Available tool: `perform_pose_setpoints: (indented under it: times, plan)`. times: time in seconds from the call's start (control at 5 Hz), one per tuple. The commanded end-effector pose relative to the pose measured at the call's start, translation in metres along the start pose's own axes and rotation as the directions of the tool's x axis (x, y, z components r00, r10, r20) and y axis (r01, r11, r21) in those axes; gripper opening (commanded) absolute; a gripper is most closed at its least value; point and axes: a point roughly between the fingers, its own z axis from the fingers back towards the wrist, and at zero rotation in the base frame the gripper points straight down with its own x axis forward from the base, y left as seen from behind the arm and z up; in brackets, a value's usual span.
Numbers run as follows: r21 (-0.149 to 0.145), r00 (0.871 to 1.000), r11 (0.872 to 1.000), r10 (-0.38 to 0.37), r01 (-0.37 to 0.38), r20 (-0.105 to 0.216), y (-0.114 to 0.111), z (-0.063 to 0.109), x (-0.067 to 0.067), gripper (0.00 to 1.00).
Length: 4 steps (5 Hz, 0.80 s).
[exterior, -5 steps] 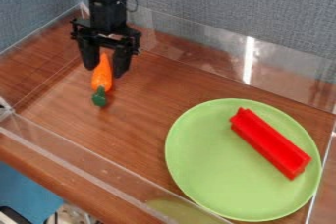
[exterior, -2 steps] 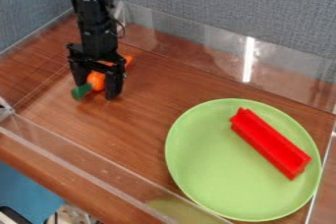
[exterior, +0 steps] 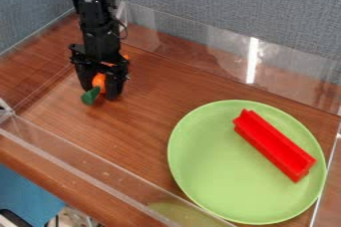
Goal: Put the carrot on the green plate
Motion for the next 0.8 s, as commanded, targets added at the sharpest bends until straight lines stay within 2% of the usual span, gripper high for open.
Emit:
perform_pose_setpoints:
  times: [0.0,0.4,0.6]
  plan:
    - [0.018,0.998,1.000,-0.004,0.002,0.069,-0.006,0.026,0.009,1.00]
    - [0.028,0.995,1.000,0.009,-0.012,0.101,-0.001,0.035,0.020,1.00]
    - [0.027,0.993,0.998,0.054,-0.057,0.109,0.001,0.038,0.017,1.00]
